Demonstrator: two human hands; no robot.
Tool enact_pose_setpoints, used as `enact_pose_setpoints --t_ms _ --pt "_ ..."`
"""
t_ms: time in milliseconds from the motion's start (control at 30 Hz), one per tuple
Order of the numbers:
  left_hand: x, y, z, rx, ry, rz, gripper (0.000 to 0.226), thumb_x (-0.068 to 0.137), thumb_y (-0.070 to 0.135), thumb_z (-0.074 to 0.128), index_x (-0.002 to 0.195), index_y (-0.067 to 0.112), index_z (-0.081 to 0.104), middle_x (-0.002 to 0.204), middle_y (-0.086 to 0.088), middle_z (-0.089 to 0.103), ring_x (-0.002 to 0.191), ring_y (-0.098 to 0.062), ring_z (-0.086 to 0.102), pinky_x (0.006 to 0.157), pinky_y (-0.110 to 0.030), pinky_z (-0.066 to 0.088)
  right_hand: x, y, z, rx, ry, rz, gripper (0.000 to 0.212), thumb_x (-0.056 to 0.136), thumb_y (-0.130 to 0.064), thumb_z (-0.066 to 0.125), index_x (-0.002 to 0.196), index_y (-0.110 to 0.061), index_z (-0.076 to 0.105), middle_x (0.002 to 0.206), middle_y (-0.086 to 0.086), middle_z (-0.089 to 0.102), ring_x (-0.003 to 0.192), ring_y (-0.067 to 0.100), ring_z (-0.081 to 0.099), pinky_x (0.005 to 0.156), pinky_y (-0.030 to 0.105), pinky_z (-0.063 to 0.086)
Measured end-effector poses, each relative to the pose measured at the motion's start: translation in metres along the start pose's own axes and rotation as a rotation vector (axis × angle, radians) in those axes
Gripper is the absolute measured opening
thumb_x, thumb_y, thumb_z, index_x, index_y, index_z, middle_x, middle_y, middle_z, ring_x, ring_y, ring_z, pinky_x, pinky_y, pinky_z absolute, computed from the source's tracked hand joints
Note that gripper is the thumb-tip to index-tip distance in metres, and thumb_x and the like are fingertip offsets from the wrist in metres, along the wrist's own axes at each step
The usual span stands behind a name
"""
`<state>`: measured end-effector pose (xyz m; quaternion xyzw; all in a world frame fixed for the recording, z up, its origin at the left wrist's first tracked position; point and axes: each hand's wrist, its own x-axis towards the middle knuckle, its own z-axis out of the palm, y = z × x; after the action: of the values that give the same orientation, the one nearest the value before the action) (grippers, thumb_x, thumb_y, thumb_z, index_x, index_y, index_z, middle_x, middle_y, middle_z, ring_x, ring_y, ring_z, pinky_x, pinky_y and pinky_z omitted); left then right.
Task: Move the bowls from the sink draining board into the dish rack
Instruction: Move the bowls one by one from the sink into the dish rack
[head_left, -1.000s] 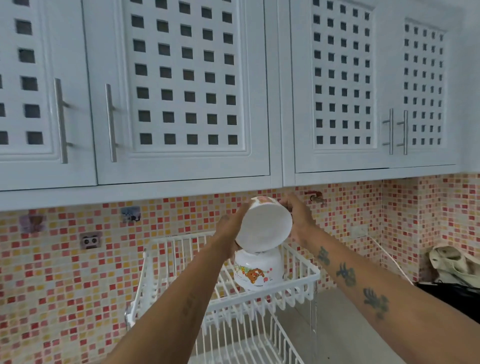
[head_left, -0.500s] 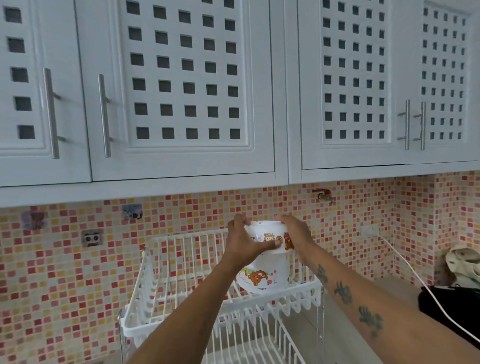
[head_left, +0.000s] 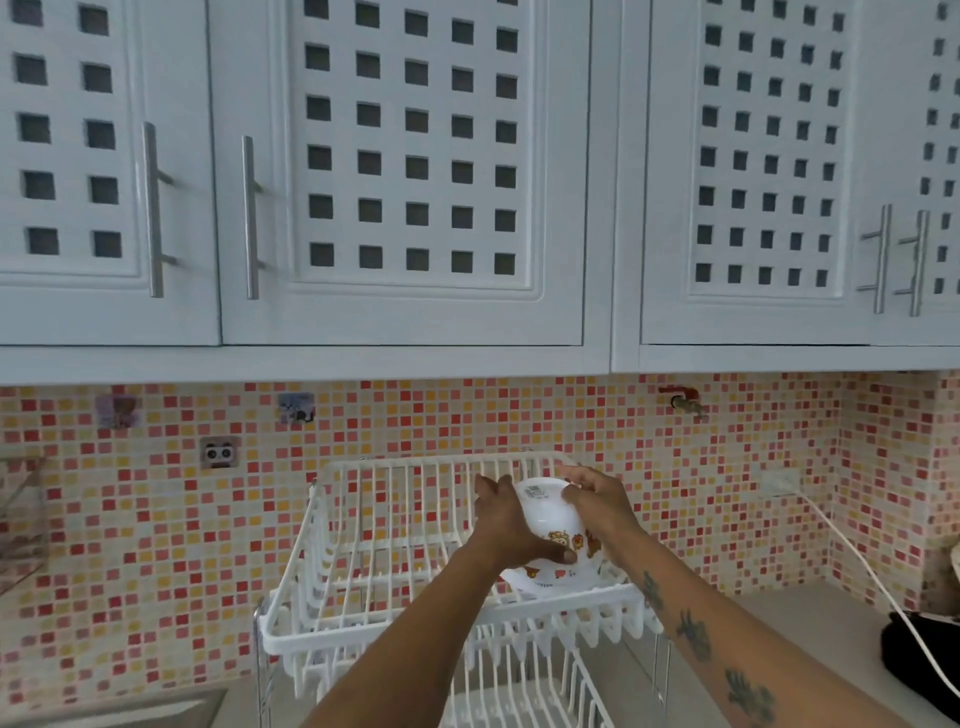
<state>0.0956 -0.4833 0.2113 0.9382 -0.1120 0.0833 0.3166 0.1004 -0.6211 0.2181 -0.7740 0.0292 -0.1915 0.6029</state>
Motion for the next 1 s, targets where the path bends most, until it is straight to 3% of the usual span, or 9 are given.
enact_pose_setpoints --t_ms 200,367,467,533,600,700,800,933,1000 --pt "-0.004 0.000 -0.001 0.057 -0.045 0.016 0.131 0.056 0.052 0.086 0.151 0.004 0.010 0.156 -0.018 0.001 0.145 -0.039 0.018 0.118 -0.044 0.028 0.003 0.005 0.001 -0.078 0.002 0.041 0.033 0.094 -0.007 0.049 0.123 -0.010 0.065 0.137 0.013 0.057 0.111 0.028 0.060 0.094 0.040 0.053" --pt "-0.023 -0.007 -0.016 -0.016 -0.158 0.046 0.112 0.073 0.036 0.081 0.152 0.006 0.008 0.156 -0.015 0.006 0.145 -0.034 0.021 0.120 -0.039 0.023 -0.005 -0.008 0.011 -0.188 0.171 0.035 0.036 0.089 -0.007 0.053 0.123 -0.009 0.064 0.127 0.015 0.063 0.093 0.028 0.061 0.068 0.034 0.053" --pt "-0.042 -0.012 -0.038 0.009 -0.141 0.088 0.084 0.089 0.033 0.066 0.152 0.006 0.017 0.156 -0.019 0.018 0.146 -0.034 0.018 0.120 -0.039 0.014 -0.016 -0.019 0.029 -0.318 0.310 -0.140 0.026 0.088 -0.010 0.057 0.111 -0.005 0.068 0.132 0.018 0.056 0.112 0.035 0.058 0.090 0.036 0.047" --pt "-0.048 -0.022 -0.059 -0.053 -0.077 0.046 0.086 0.091 0.035 0.062 0.153 0.003 0.012 0.160 -0.019 0.013 0.148 -0.034 0.017 0.118 -0.039 0.020 -0.026 -0.031 0.048 -0.371 0.259 -0.254 0.024 0.090 -0.013 0.056 0.109 -0.003 0.066 0.135 0.020 0.051 0.120 0.037 0.053 0.097 0.040 0.044" --pt "-0.054 -0.040 -0.079 -0.148 0.014 0.011 0.085 0.091 0.032 0.063 0.152 0.001 0.013 0.158 -0.020 0.022 0.145 -0.033 0.027 0.113 -0.038 0.031 -0.037 -0.045 0.074 -0.387 0.185 -0.364 0.023 0.092 -0.015 0.052 0.106 -0.002 0.065 0.133 0.022 0.052 0.123 0.035 0.049 0.098 0.041 0.042" --pt "-0.071 -0.072 -0.115 -0.345 0.185 -0.033 0.067 0.093 0.023 0.060 0.148 0.006 0.027 0.146 -0.019 0.044 0.128 -0.031 0.050 0.092 -0.032 0.047 -0.058 -0.068 0.121 -0.291 0.125 -0.508 0.025 0.089 -0.018 0.050 0.099 -0.004 0.067 0.112 0.021 0.062 0.102 0.034 0.059 0.083 0.035 0.046" --pt "-0.093 -0.114 -0.150 -0.455 0.409 -0.055 0.046 0.094 0.020 0.057 0.136 0.008 0.043 0.129 -0.013 0.057 0.107 -0.026 0.060 0.078 -0.029 0.050 -0.086 -0.093 0.169 -0.150 0.064 -0.580 0.027 0.086 -0.018 0.049 0.102 -0.006 0.067 0.113 0.016 0.063 0.098 0.026 0.061 0.082 0.031 0.048" --pt "-0.125 -0.193 -0.188 -0.500 0.629 -0.197 0.032 0.094 0.021 0.054 0.124 0.008 0.053 0.116 -0.007 0.057 0.102 -0.020 0.057 0.091 -0.036 0.051 -0.129 -0.120 0.235 0.003 -0.105 -0.662 0.024 0.088 -0.007 0.051 0.109 -0.005 0.063 0.117 0.012 0.061 0.094 0.012 0.053 0.075 0.015 0.041" --pt "-0.145 -0.234 -0.201 -0.519 0.689 -0.292 0.017 0.095 0.019 0.052 0.109 0.010 0.057 0.102 -0.004 0.057 0.092 -0.018 0.055 0.088 -0.035 0.050 -0.149 -0.126 0.267 0.051 -0.212 -0.681 0.024 0.089 -0.008 0.051 0.110 -0.006 0.062 0.118 0.011 0.060 0.094 0.011 0.053 0.074 0.008 0.039"
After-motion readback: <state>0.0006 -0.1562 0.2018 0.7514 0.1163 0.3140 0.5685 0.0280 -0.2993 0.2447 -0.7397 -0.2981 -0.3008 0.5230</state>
